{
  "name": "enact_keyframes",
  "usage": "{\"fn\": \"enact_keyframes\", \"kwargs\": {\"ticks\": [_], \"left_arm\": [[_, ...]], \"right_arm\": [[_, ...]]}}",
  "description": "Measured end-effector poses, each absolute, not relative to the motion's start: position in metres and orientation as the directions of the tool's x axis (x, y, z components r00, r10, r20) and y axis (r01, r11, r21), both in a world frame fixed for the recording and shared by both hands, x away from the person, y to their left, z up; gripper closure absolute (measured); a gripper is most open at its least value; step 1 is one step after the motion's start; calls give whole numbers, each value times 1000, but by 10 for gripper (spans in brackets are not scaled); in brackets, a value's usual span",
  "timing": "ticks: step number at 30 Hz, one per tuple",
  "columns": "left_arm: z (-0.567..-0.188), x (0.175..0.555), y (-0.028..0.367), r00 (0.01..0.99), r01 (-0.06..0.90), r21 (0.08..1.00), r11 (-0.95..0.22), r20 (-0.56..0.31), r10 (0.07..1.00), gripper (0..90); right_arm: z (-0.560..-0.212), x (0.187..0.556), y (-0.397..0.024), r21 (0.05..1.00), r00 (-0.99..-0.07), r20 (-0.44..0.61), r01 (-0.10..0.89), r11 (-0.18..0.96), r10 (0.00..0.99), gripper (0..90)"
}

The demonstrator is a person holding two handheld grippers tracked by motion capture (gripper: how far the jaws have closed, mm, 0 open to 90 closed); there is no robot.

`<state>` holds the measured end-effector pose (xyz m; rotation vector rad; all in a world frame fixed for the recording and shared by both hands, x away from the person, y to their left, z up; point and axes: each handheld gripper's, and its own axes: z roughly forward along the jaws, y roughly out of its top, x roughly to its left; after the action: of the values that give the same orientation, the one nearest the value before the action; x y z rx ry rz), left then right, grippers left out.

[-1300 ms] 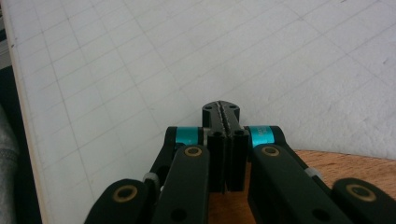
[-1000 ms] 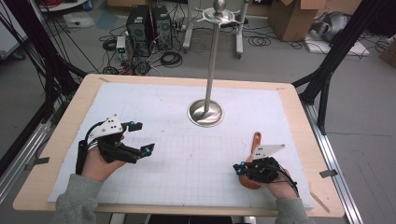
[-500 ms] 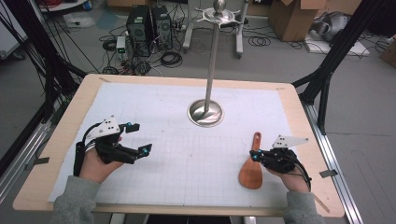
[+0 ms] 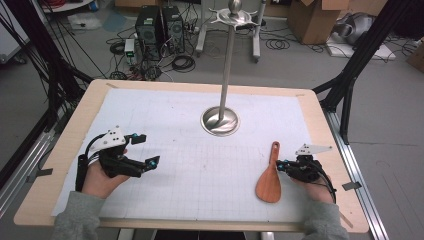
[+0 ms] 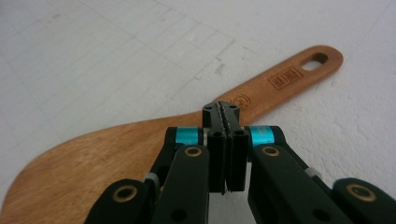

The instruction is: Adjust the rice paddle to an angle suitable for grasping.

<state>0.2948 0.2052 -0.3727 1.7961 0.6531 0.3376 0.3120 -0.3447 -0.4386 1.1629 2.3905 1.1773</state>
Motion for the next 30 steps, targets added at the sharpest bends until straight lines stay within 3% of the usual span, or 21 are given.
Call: {"fn": "enact_keyframes", "kwargs": {"ticks": [14, 30], "left_arm": [[-374, 293, 208, 800, 268, 940, -209, -96, 592, 85], [-375, 277, 229, 766, 281, 939, -199, -94, 636, 85]], "right_arm": [[-445, 318, -342, 737, -648, 118, 565, 371, 753, 895], [-444, 336, -308, 728, -729, 131, 531, 434, 672, 895]]}}
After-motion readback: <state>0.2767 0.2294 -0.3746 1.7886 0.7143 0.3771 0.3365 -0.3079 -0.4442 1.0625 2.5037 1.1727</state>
